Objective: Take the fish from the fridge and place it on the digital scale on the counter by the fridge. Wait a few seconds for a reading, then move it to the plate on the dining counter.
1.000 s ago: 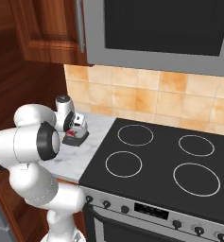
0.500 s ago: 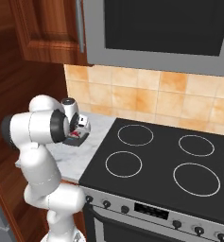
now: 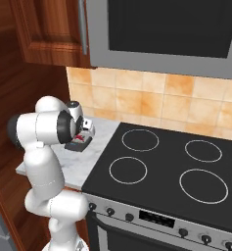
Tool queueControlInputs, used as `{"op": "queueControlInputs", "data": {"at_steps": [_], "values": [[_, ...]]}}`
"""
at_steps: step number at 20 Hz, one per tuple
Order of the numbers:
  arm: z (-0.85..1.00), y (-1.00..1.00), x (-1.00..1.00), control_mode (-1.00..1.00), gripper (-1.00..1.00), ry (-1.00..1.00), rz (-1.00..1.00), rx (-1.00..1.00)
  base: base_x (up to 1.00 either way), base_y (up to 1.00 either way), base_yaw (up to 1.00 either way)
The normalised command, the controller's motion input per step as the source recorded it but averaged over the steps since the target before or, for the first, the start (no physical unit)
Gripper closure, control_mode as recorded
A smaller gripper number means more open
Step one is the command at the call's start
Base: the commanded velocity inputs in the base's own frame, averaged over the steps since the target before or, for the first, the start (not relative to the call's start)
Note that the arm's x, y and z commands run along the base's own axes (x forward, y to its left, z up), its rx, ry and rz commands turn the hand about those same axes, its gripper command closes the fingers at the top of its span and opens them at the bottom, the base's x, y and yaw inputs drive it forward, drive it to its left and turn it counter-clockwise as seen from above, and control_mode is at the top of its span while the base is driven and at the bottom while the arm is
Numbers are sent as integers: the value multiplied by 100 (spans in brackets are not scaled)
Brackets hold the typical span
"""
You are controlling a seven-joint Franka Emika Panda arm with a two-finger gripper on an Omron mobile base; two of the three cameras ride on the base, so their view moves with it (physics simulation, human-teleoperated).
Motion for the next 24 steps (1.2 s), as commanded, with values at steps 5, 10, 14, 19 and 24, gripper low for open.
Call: {"op": "queueControlInputs", "data": {"at_steps": [5, 10, 14, 19, 24], "values": [[-32, 0, 8, -100, 100, 0, 0, 0, 0, 0, 0], [-8, 0, 1, -100, 100, 0, 0, 0, 0, 0, 0], [0, 0, 0, -100, -100, 0, 0, 0, 0, 0, 0], [0, 0, 0, -100, -100, 0, 0, 0, 0, 0, 0], [0, 0, 0, -100, -100, 0, 0, 0, 0, 0, 0]]}}
